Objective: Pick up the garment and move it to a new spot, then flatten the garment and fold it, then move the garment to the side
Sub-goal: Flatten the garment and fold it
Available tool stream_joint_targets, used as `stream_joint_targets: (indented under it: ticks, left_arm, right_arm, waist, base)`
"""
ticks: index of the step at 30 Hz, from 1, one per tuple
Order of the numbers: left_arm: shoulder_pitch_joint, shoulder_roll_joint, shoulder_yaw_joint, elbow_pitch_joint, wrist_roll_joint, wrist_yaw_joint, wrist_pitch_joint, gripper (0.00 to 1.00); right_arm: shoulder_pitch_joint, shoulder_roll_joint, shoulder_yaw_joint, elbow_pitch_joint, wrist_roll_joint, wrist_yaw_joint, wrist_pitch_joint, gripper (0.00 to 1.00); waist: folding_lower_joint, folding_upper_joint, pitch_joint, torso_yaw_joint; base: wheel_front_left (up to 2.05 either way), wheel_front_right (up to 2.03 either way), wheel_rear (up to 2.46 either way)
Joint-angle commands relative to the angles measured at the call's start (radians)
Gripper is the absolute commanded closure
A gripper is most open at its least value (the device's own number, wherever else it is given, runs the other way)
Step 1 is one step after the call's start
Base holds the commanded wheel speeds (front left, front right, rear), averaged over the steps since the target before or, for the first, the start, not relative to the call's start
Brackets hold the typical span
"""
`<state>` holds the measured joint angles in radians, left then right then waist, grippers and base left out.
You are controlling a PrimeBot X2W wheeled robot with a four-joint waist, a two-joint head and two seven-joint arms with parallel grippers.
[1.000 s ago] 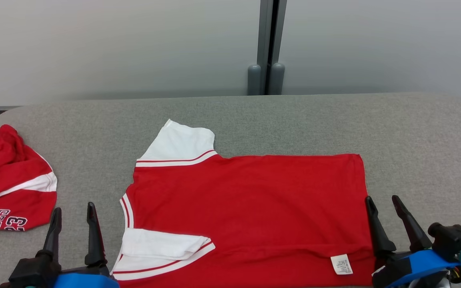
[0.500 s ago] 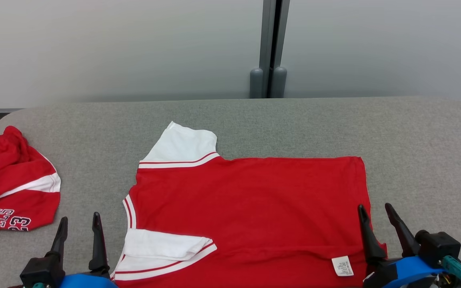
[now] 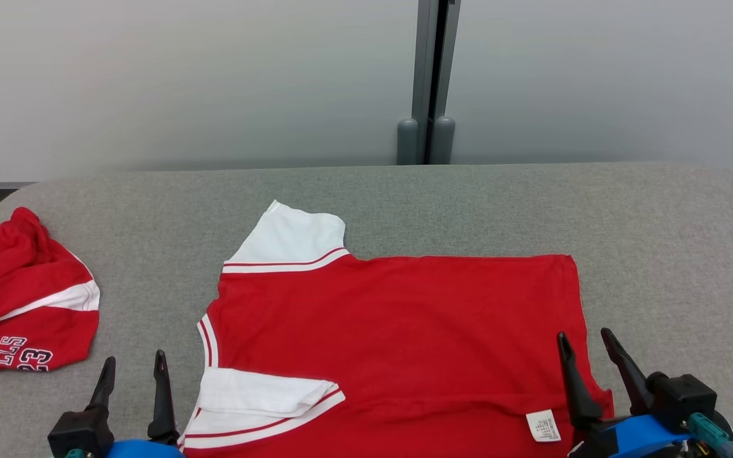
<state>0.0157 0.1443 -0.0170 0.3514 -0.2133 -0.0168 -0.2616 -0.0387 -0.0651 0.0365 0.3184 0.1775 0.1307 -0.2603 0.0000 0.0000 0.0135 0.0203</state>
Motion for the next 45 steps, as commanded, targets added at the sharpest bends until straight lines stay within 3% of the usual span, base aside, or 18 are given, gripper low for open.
stream_joint_targets:
  ticks: [1, 33, 45]
  left_arm:
    - [-0.022, 0.000, -0.005, 0.003, 0.005, 0.006, -0.005, 0.00]
    - [-0.008, 0.033, -0.032, -0.023, 0.007, 0.048, 0.028, 0.00]
    - [-0.085, 0.056, -0.039, -0.027, -0.009, 0.034, 0.044, 0.00]
  right_arm:
    - [0.005, 0.004, 0.000, -0.004, -0.006, 0.000, 0.002, 0.00]
    - [0.018, 0.015, -0.007, -0.018, -0.031, 0.000, 0.066, 0.00]
    - [-0.034, 0.014, -0.013, -0.010, -0.039, 0.000, 0.079, 0.00]
  waist:
    - [0.0000, 0.0000, -0.001, 0.001]
    - [0.0000, 0.0000, -0.023, -0.009]
    - [0.0000, 0.0000, -0.007, -0.024]
  base:
    - [0.00, 0.00, 0.00]
    - [0.00, 0.00, 0.00]
    - [0.00, 0.00, 0.00]
